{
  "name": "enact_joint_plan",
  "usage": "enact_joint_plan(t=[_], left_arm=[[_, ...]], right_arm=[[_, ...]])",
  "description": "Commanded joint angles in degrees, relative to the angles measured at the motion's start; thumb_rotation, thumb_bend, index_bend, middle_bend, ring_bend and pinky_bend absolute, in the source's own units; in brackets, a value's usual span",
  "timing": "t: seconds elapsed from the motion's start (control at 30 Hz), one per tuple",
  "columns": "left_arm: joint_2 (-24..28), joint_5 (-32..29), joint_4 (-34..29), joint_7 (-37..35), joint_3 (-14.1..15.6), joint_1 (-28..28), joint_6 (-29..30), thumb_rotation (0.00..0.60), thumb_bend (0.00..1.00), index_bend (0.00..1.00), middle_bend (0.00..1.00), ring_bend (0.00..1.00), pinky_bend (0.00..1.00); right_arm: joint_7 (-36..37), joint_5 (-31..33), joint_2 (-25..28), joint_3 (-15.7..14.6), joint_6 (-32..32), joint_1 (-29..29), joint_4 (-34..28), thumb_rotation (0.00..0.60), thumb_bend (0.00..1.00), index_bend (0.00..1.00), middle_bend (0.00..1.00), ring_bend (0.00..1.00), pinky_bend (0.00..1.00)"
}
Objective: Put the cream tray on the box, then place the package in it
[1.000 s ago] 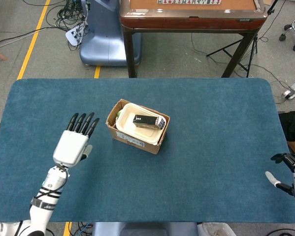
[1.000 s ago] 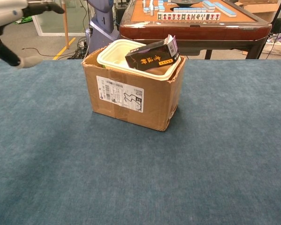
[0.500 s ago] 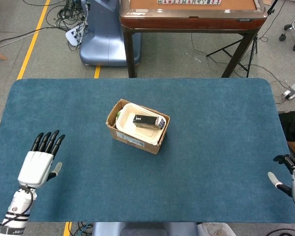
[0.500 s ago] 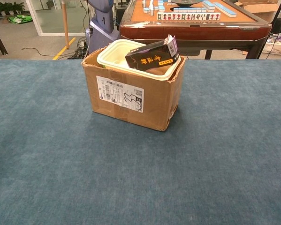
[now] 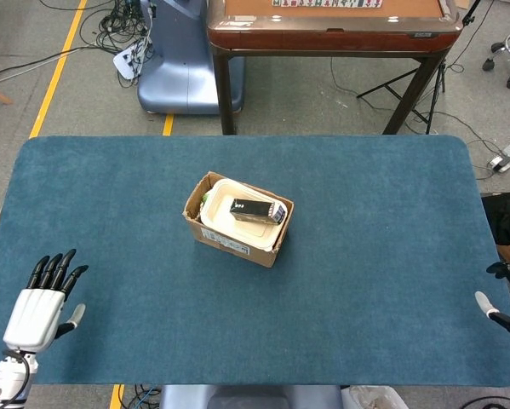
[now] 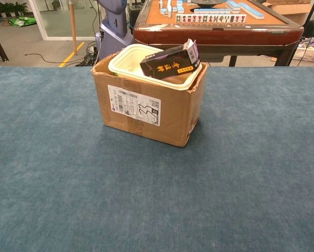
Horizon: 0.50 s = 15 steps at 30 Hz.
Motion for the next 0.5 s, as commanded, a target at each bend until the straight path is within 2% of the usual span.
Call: enact_joint_plan(t=[0.03,0.27,0.5], left_arm=[[-0.4,-1.9,3.3,-4.7,-1.9,1.5,-1.1,0.6,0.31,0.2,0.0,0.0,0.04],[0.0,-1.9,5.2,-6.2,-3.8,2.4,-2.3,0.6,0.31,0.24,0.0,0.0,0.04],[-1.6,-1.5,6.3,-4.9,-4.8,3.0,-4.5,0.6,0.31,0.22,0.0,0.0,0.04]], right_arm=[[-0.4,0.3,-0.3,-0.3,-1.3,0.6,0.2,0.6,0.16,0.47,0.5,0.45,0.36],[-0.9,1.1,-0.7,-0.4,-3.8,1.7,0.7,0.6,0.16,0.47,0.5,0.45,0.36],[-0.3,1.2,-0.7,-1.3,-6.7,2.7,0.9,0.6,0.16,0.47,0.5,0.45,0.36]])
